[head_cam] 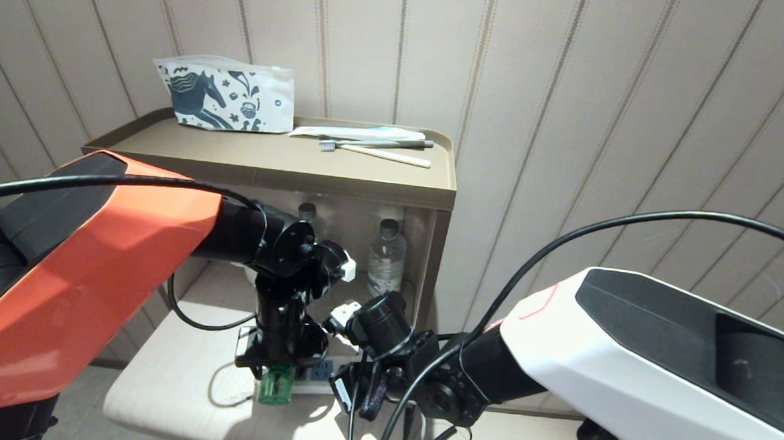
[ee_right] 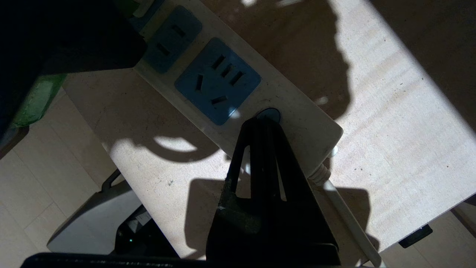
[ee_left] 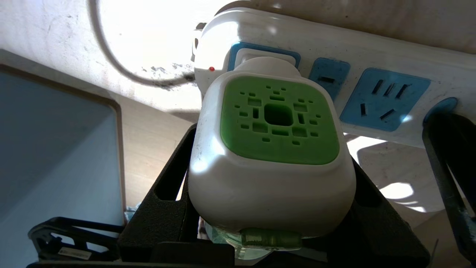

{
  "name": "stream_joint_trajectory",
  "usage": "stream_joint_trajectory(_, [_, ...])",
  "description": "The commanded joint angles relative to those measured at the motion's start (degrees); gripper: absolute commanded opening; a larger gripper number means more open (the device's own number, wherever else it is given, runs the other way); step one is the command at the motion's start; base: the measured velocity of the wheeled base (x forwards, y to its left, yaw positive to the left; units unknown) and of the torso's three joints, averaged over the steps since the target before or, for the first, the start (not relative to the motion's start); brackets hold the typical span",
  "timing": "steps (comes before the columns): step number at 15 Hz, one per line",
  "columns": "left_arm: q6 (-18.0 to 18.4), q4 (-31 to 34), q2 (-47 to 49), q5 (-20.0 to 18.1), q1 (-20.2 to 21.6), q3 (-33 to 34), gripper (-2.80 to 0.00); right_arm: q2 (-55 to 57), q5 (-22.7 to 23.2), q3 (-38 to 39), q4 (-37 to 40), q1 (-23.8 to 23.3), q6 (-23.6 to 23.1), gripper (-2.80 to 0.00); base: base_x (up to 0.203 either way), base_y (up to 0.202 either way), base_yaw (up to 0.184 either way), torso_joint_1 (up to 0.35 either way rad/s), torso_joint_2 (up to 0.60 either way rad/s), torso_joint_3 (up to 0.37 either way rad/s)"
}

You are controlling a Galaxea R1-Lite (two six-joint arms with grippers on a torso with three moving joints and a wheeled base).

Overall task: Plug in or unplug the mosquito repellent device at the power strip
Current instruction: Hold the socket with your right hand and unplug it with your left hand

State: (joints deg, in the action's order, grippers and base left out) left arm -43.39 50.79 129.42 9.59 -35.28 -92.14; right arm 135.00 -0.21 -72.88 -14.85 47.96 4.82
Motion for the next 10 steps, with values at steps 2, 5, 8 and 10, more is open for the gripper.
stream_joint_trajectory(2, [-0.3,0.3,-0.3,0.2,0.1,-0.3,-2.8,0.3,0.0,0.0,-0.1,0.0,0.0,-2.8,0.0,0.0,0.0,0.0,0.0,0.0])
stream_joint_trajectory(5, [0.1,0.5,-4.5,-1.6,3.7,-2.2,-2.8,0.2,0.0,0.5,-0.1,0.0,0.0,-2.8,0.0,0.0,0.0,0.0,0.0,0.0])
stream_joint_trajectory(8, [0.4,1.6,-5.4,-2.9,5.1,-3.0,-2.8,0.3,0.0,0.5,-0.1,0.1,0.0,-2.8,0.0,0.0,0.0,0.0,0.0,0.0])
stream_joint_trajectory(10, [0.4,1.6,-5.4,-2.9,5.1,-3.0,-2.8,0.3,0.0,0.5,-0.1,0.1,0.0,-2.8,0.0,0.0,0.0,0.0,0.0,0.0])
